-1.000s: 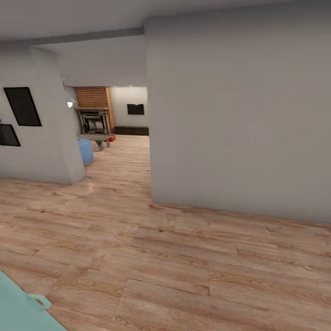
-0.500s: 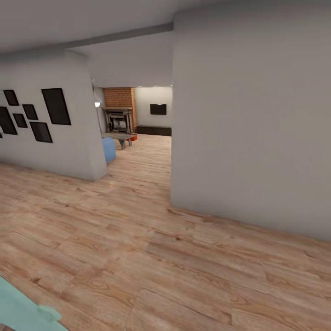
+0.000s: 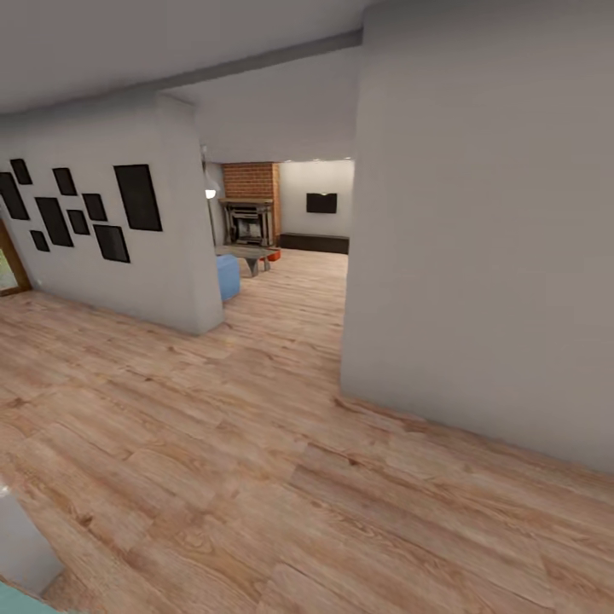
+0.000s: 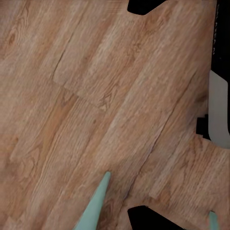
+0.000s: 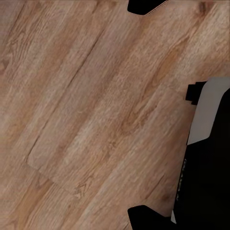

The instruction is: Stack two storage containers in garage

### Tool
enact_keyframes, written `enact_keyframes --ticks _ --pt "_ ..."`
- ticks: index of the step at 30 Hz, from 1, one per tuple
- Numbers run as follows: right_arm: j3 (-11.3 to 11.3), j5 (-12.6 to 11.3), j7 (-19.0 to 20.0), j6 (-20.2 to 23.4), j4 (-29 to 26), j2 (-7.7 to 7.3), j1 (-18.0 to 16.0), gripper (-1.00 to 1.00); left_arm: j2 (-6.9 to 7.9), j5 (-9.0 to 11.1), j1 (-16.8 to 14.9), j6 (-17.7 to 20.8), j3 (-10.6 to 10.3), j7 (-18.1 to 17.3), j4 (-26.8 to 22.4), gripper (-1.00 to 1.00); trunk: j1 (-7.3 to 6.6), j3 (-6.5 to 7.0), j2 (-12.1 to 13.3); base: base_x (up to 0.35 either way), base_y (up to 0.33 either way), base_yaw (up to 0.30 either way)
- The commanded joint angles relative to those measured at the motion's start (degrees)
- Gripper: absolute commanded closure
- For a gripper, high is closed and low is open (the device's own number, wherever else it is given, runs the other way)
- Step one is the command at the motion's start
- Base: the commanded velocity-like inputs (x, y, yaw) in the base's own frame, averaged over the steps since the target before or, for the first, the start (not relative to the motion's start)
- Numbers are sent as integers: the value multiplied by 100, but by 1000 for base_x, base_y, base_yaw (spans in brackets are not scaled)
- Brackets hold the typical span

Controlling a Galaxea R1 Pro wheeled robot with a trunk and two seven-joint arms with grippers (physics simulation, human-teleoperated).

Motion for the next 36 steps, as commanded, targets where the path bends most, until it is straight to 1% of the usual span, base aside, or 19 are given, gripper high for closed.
enact_keyframes --ticks 1,36 --pt "-50 55 9 -36 20 -4 -8 -100 0 29 -12 -36 6 -9 24 -100 7 -9 -9 324 0 9" --pt "-50 64 9 -36 20 -2 -9 -100 -7 24 -12 -36 6 0 25 -100 7 -9 -9 324 0 0"
